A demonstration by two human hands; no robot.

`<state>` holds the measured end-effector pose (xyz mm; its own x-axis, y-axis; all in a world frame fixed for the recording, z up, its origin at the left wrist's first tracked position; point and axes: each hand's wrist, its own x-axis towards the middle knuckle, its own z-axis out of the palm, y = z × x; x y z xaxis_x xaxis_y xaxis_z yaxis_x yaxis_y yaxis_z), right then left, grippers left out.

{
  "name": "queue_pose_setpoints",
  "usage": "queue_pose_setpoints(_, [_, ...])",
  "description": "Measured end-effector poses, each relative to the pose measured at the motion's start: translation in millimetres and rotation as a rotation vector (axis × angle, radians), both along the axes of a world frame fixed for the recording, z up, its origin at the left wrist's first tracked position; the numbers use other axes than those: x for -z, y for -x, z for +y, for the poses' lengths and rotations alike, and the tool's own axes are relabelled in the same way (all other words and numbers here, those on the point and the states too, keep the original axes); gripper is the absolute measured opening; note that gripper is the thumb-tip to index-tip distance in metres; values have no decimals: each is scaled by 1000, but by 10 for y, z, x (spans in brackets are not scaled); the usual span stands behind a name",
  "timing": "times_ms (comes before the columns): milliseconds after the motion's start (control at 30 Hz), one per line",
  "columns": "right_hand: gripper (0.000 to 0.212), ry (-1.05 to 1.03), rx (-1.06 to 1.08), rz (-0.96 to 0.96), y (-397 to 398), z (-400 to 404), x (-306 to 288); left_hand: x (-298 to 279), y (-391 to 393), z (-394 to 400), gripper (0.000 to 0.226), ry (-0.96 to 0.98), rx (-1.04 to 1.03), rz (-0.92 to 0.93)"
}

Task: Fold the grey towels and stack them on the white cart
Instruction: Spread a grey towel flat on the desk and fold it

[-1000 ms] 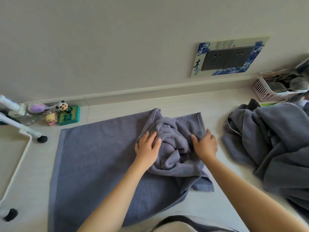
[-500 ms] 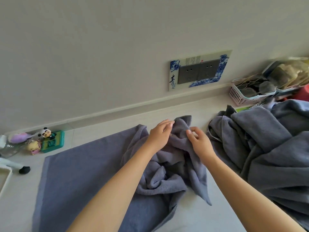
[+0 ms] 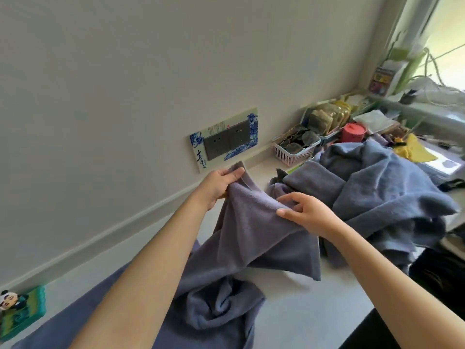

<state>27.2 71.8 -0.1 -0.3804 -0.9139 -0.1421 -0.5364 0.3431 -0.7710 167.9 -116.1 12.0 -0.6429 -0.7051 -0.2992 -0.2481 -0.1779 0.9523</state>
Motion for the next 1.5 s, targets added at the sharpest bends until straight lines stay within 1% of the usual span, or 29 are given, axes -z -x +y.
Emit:
queue_pose_setpoints(67, [28, -110, -23, -27, 131, 210, -67, -162, 136, 21, 26, -6, -33, 52])
queue_pose_setpoints(133, [31, -246, -90, -81, 249, 384, -125, -352, 276, 77, 24, 52, -26, 71])
queue_pose_setpoints(200, [28, -331, -177, -95, 355, 483, -138, -540, 445, 110, 19, 79, -42, 109])
queue_pose_setpoints(233, [25, -341, -204, -93, 429, 512, -147, -634, 536, 119, 16, 81, -67, 137])
queue_pose_setpoints(300, [25, -295, -201, -173, 644, 568, -212, -813, 751, 125, 18, 107, -121, 187])
queue_pose_setpoints(367, [22, -228, -113, -252, 917, 611, -350, -930, 992, 90, 24, 128, -147, 232])
queue_pose_setpoints(433, [21, -147, 22, -193, 1189, 624, -527, -1005, 1234, 52, 22, 112, -178, 274])
queue_pose_setpoints(467, [22, -87, 98, -135, 1400, 623, -660, -1072, 1461, 53, 19, 97, -189, 295])
queue_pose_setpoints(500, [22, -20, 171, -117, 1500, 612, -752, -1083, 1589, 40, 16, 73, -200, 310])
queue_pose_setpoints(567, [20, 124, 263, -196, 1854, 638, -1014, -1177, 2023, 50, 14, 23, -198, 367])
queue_pose_setpoints(600, [21, 173, 291, -247, 2002, 664, -1138, -1217, 2214, 46, 14, 9, -190, 387])
queue_pose_setpoints(633, [22, 202, 308, -257, 2153, 694, -1247, -1255, 2400, 42, 16, 4, -186, 406])
queue_pose_setpoints(700, [25, 235, 349, -210, 2427, 741, -1386, -1297, 2735, 45, 21, -7, -185, 432])
queue_pose_setpoints(767, [25, 237, 409, -102, 2643, 725, -1398, -1282, 2980, 68, 20, -24, -176, 436])
queue_pose_setpoints(833, [24, 182, 436, -25, 2873, 693, -1322, -1187, 3238, 88, 15, -52, -162, 400])
queue_pose_setpoints(933, [25, 67, 400, 33, 2987, 647, -1141, -964, 3378, 92, 15, -138, -161, 373])
queue_pose_setpoints(1000, [23, 68, 386, 49, 2962, 623, -1043, -835, 3363, 77, 17, -196, -190, 376])
queue_pose_setpoints(1100, [19, 107, 351, 92, 2799, 574, -982, -747, 3194, 33, 21, -230, -228, 371])
queue_pose_setpoints(1200, [17, 140, 271, 84, 2477, 488, -1010, -715, 2851, -52, 25, -261, -271, 384])
queue_pose_setpoints(1300, [14, 139, 192, 83, 2065, 415, -1076, -721, 2391, -138, 30, -294, -302, 441])
queue_pose_setpoints(1433, [29, 115, 116, 93, 1298, 248, -1063, -718, 1576, -239, 42, -351, -307, 512])
queue_pose_setpoints(1500, [30, 121, 73, 108, 928, 175, -1026, -701, 1197, -245, 43, -370, -335, 529])
